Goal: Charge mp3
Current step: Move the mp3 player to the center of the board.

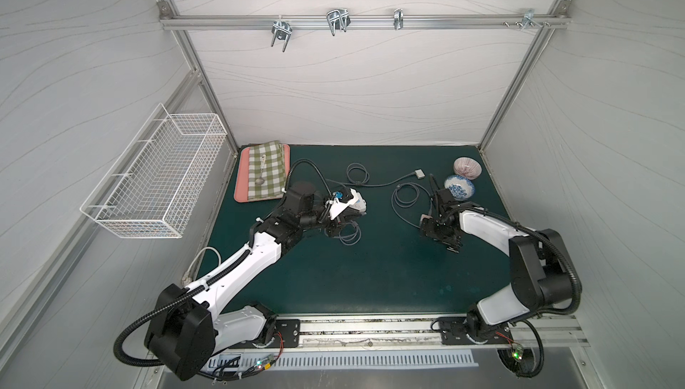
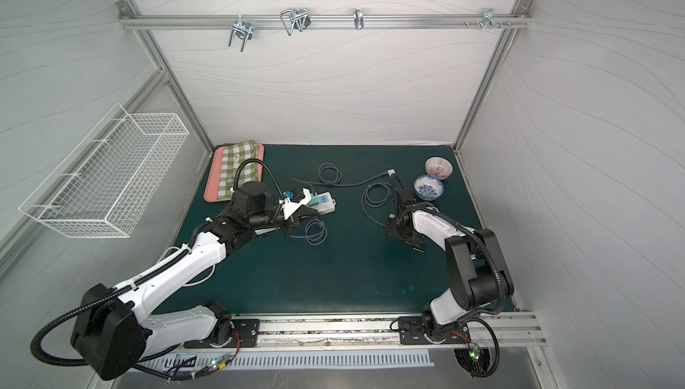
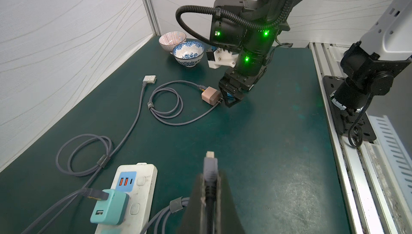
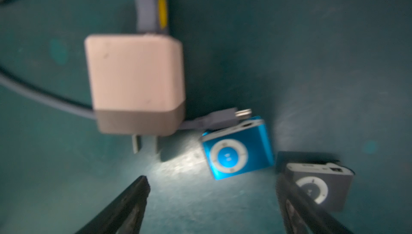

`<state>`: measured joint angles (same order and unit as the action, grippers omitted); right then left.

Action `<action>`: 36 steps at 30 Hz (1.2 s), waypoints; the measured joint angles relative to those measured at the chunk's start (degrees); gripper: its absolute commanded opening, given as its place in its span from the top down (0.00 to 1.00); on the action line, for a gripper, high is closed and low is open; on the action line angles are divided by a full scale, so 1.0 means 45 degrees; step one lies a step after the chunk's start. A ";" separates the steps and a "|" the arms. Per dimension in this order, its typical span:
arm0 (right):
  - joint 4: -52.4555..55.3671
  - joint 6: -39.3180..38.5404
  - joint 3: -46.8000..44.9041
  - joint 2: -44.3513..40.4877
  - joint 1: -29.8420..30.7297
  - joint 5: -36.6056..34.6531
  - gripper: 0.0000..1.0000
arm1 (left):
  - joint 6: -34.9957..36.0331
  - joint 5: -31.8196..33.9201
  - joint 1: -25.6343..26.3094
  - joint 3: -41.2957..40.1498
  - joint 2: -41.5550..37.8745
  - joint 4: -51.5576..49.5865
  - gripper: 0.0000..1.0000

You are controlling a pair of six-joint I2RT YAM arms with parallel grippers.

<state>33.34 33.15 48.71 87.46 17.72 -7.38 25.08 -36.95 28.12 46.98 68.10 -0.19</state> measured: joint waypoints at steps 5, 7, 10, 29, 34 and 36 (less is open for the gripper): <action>0.0010 -0.0029 0.0000 -0.0243 -0.0005 -0.0121 0.08 | -0.0005 -0.0010 0.0000 0.0039 0.0029 0.0010 1.00; 0.0058 -0.0019 0.0000 -0.0345 -0.0058 -0.0267 0.07 | -0.0010 -0.0015 0.0000 0.0049 0.0097 0.0005 1.00; 0.0364 0.0165 0.0000 -0.0442 -0.0384 -0.0573 0.05 | -0.0029 -0.0024 0.0000 0.0058 0.0214 0.0005 1.00; 0.0010 0.0180 -0.0238 -0.0044 -0.1083 -0.0743 0.12 | -0.0039 -0.0039 0.0000 0.0141 0.0311 0.0005 1.00; -0.0461 0.0155 -0.0379 -0.0058 -0.0588 -0.0627 0.13 | -0.0039 -0.0039 0.0000 0.0155 0.0311 0.0000 1.00; -0.0602 0.0136 -0.0466 -0.0107 -0.0466 -0.0476 0.14 | -0.0034 -0.0039 0.0000 0.0155 0.0311 0.0000 1.00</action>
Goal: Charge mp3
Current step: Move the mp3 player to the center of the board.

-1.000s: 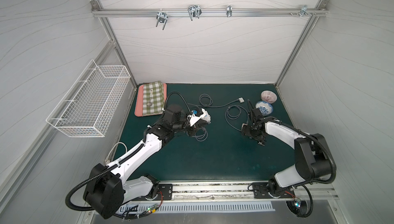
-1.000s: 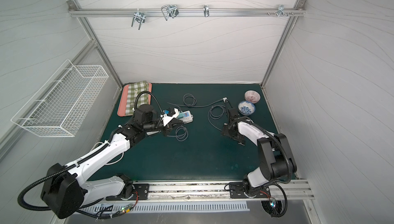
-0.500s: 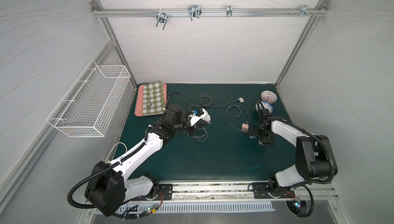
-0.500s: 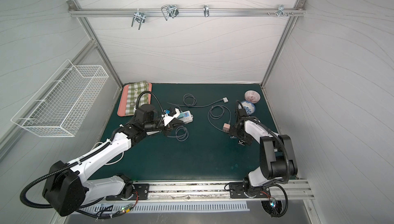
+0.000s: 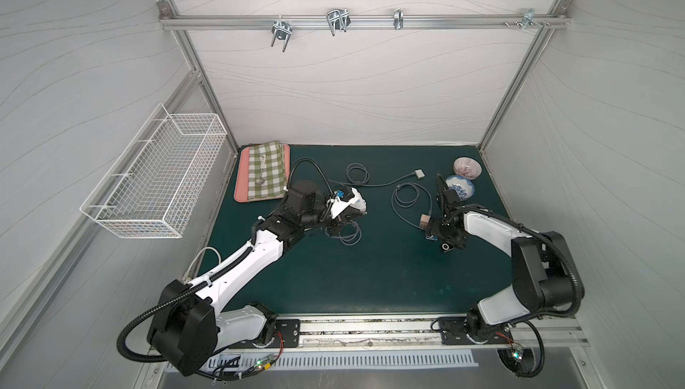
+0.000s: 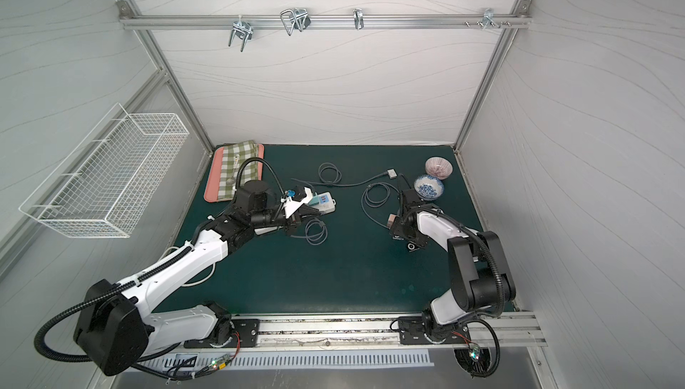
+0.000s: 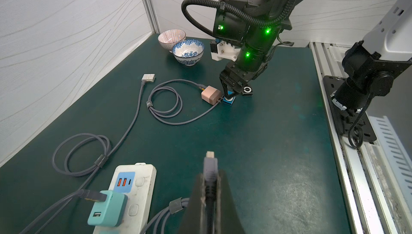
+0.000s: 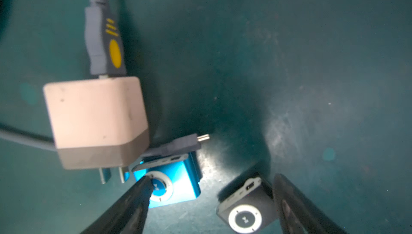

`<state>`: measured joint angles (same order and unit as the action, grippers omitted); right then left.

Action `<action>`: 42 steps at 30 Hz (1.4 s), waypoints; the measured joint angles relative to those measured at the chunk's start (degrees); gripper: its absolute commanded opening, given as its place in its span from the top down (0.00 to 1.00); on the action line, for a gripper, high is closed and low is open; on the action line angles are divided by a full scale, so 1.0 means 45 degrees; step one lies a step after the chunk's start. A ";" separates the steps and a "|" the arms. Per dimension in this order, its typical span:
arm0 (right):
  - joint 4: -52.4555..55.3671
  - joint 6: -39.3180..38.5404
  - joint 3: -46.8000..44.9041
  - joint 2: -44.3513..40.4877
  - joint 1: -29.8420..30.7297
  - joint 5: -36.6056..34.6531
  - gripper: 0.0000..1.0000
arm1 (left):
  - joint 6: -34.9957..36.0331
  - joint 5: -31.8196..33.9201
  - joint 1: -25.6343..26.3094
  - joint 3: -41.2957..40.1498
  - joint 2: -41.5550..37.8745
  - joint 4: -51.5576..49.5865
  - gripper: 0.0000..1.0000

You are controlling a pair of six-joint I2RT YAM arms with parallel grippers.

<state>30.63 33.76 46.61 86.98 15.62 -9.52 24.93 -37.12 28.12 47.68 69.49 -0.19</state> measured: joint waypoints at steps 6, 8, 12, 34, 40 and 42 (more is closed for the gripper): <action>0.0223 0.0136 -0.0238 -0.0325 0.0967 0.0398 0.12 | 0.0000 0.0005 0.0000 0.0000 0.0000 0.0000 1.00; 0.0578 0.0209 -0.0291 -0.0534 0.1122 0.0413 0.11 | 0.0000 0.0000 0.0000 0.0000 -0.0005 0.0005 1.00; 0.1243 0.0219 -0.0219 -0.0967 0.0690 0.0228 0.09 | 0.0000 0.0005 0.0000 0.0000 -0.0005 0.0005 1.00; 0.4736 0.5008 0.0189 -0.1399 0.0690 0.1277 0.19 | -0.0005 0.0005 0.0000 0.0000 -0.0180 -0.0010 1.00; 0.4634 0.5887 0.0321 -0.0554 0.0908 0.0593 0.26 | -0.0005 0.0010 0.0000 0.0000 -0.0432 -0.0107 1.00; 0.4537 0.6105 0.0321 -0.0481 0.0928 0.0374 0.27 | -0.0005 0.0010 0.0000 0.0000 -0.0495 -0.0107 1.00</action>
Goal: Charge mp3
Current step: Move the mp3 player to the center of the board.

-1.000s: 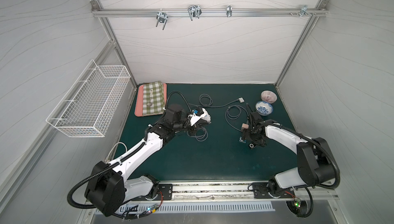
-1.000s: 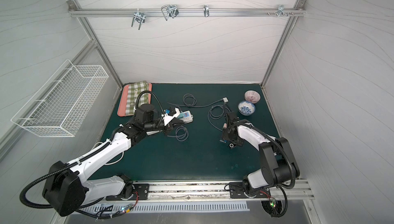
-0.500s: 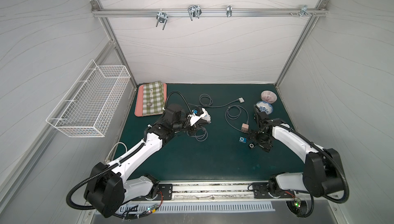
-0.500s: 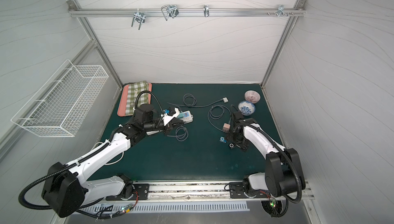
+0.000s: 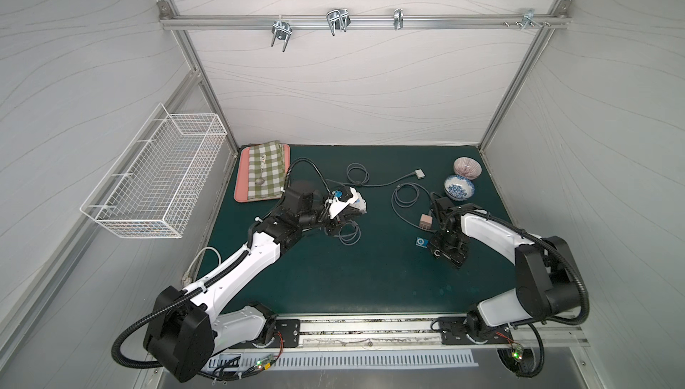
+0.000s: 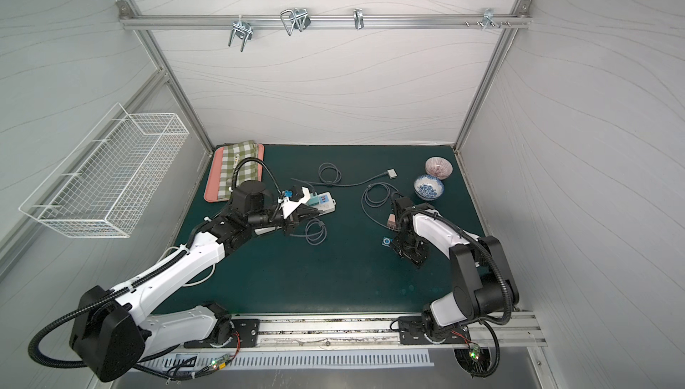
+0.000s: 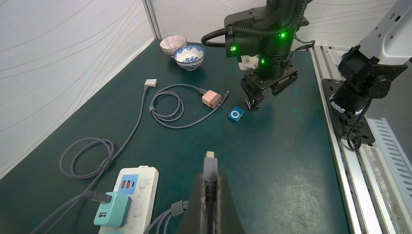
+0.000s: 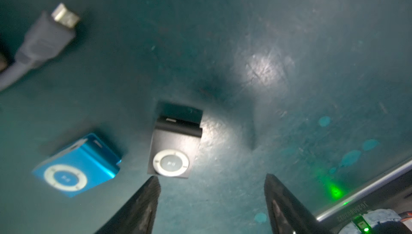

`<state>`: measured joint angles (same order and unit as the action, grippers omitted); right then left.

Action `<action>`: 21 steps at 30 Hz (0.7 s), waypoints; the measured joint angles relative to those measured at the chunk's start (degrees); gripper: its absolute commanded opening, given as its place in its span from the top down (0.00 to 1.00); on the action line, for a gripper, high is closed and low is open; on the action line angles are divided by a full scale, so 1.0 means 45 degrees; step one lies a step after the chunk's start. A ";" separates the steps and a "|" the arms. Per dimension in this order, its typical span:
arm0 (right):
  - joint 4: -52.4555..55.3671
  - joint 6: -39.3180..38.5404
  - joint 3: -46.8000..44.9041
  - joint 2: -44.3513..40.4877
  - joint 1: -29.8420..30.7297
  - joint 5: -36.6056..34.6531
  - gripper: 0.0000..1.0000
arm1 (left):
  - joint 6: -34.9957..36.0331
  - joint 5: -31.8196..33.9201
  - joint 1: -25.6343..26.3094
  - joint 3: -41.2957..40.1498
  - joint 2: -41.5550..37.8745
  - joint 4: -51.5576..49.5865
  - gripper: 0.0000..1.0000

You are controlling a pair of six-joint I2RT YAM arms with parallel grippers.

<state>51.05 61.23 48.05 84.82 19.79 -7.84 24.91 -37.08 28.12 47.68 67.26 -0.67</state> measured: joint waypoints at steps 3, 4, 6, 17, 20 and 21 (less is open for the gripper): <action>-0.0253 0.0214 0.0000 0.0034 0.0068 -0.0272 0.27 | 0.0000 0.0000 0.0000 0.0000 -0.0034 -0.0005 1.00; -0.0350 0.0257 0.0000 0.0087 0.0107 -0.0335 0.27 | 0.0000 0.0000 0.0000 0.0000 -0.0034 -0.0005 1.00; -0.0495 0.0335 0.0024 0.0170 0.0214 -0.0457 0.27 | 0.0000 0.0000 0.0000 0.0000 -0.0034 -0.0015 1.00; -0.1345 0.0529 0.0024 0.0539 0.0432 -0.0559 0.28 | 0.0000 0.0000 0.0000 0.0000 -0.0034 -0.0243 1.00; -0.1486 0.0539 0.0019 0.0855 0.0515 -0.0544 0.32 | 0.0005 0.0005 0.0000 0.0000 -0.0034 -0.0296 1.00; -0.1520 0.0534 0.0019 0.0884 0.0554 -0.0554 0.35 | 0.0005 0.0010 0.0000 0.0000 -0.0034 -0.0325 1.00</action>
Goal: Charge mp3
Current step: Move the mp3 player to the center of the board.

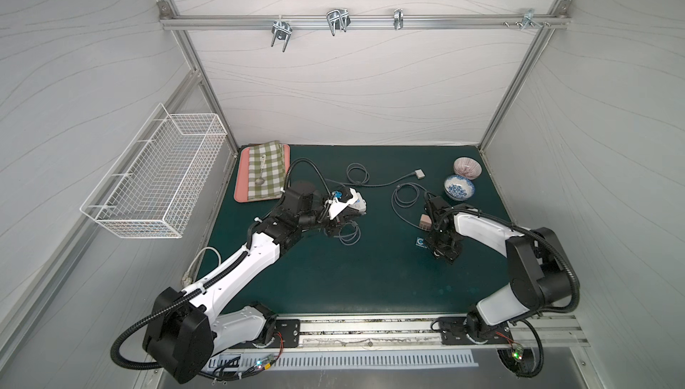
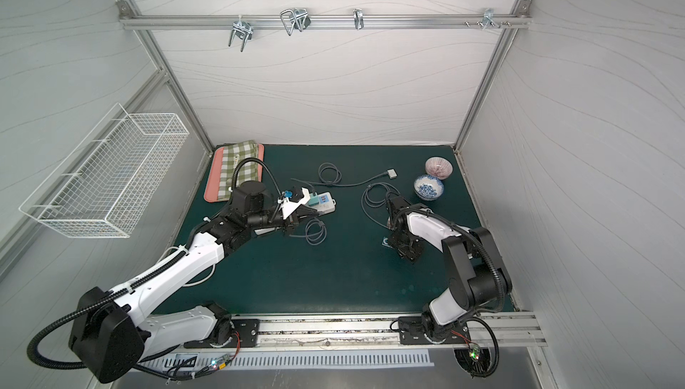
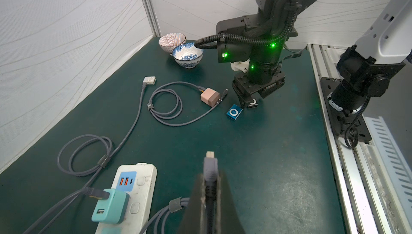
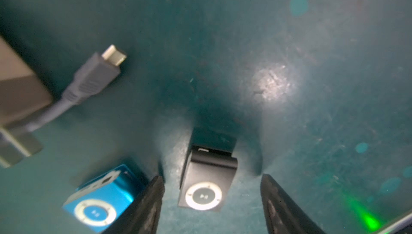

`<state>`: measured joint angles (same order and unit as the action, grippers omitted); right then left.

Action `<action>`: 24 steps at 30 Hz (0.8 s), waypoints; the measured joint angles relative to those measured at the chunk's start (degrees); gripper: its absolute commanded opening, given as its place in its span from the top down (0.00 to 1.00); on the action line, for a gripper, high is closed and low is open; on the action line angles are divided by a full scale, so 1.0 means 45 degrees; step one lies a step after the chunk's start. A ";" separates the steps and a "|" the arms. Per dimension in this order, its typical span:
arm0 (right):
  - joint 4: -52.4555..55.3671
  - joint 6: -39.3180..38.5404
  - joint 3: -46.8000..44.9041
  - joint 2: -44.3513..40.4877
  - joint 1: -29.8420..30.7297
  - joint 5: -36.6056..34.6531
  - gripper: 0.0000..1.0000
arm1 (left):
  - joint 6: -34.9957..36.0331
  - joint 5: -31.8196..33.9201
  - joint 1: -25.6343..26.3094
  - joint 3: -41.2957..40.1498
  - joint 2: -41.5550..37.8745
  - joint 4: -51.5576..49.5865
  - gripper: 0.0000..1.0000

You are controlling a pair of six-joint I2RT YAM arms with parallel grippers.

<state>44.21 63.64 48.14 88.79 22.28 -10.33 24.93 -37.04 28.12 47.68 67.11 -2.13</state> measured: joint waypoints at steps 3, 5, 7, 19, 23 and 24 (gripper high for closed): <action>-0.0112 -0.0175 -0.0005 0.0005 0.0151 -0.0019 0.42 | 0.0000 0.0000 0.0000 0.0000 0.0000 -0.0083 1.00; -0.0146 -0.0364 -0.0029 0.0005 0.0272 -0.0039 0.44 | 0.0000 0.0005 0.0000 0.0000 0.0000 -0.0131 1.00; -0.0180 -0.0593 -0.0078 -0.0010 0.0374 -0.0063 0.47 | 0.0000 0.0005 0.0000 0.0000 0.0000 -0.0141 1.00; -0.0918 -0.1617 -0.1229 -0.1083 0.0811 -0.0243 0.63 | 0.0049 0.0039 0.0000 0.0000 0.0053 -0.0180 1.00; -0.0981 -0.1938 -0.1287 -0.1161 0.0879 -0.0267 0.67 | 0.0053 0.0039 0.0000 0.0000 0.0063 -0.0248 1.00; -0.0967 -0.2055 -0.1311 -0.1195 0.0899 -0.0262 0.68 | 0.0058 0.0039 0.0000 0.0000 0.0063 -0.0248 1.00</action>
<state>39.86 54.39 42.24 83.42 26.33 -11.51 25.19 -36.86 28.12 47.68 67.40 -3.25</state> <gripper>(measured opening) 0.334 0.048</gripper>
